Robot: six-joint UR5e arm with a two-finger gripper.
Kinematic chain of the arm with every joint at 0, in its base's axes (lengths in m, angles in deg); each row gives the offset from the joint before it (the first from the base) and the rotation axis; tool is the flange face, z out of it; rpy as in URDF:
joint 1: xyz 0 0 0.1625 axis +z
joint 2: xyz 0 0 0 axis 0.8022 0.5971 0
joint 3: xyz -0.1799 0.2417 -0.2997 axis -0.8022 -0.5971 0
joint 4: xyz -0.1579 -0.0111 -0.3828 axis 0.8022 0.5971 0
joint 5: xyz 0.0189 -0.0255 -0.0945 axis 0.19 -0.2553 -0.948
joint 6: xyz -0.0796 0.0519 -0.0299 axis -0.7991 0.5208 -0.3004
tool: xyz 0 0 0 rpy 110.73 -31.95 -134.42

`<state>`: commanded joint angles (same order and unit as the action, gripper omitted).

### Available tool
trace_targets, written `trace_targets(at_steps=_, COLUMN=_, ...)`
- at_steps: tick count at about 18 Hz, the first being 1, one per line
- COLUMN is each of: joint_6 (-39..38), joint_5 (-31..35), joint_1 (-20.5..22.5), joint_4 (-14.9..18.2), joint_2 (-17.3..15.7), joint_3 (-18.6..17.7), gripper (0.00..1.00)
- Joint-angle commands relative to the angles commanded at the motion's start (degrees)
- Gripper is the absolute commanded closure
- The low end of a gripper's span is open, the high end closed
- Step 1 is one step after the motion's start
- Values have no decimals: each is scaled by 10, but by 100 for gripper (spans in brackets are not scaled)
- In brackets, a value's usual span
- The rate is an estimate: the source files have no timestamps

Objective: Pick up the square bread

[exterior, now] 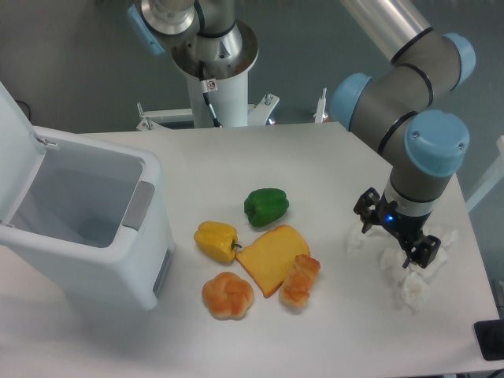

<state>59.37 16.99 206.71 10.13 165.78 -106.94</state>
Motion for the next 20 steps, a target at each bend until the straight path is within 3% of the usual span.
trace_targets(at_steps=5, joint_6=-3, joint_5=0, joint_1=0, joint_4=1, joint_2=-3, joint_3=-2, gripper=0)
trace_targets(at_steps=9, joint_6=-38, joint_5=-1, joint_1=-9, joint_4=-1, joint_2=-11, joint_3=-24, gripper=0)
trace_targets(at_steps=11, joint_6=-70, joint_5=-14, joint_1=-15, joint_4=-4, joint_2=-24, joint_3=-47, gripper=0)
trace_targets(at_steps=14, joint_6=-107, joint_5=-43, joint_1=-18, joint_4=-46, joint_2=-52, joint_3=-101, gripper=0)
trace_targets(at_steps=20, joint_6=-171, joint_5=-43, joint_1=-39, joint_4=-61, joint_2=-55, joint_3=-135, gripper=0)
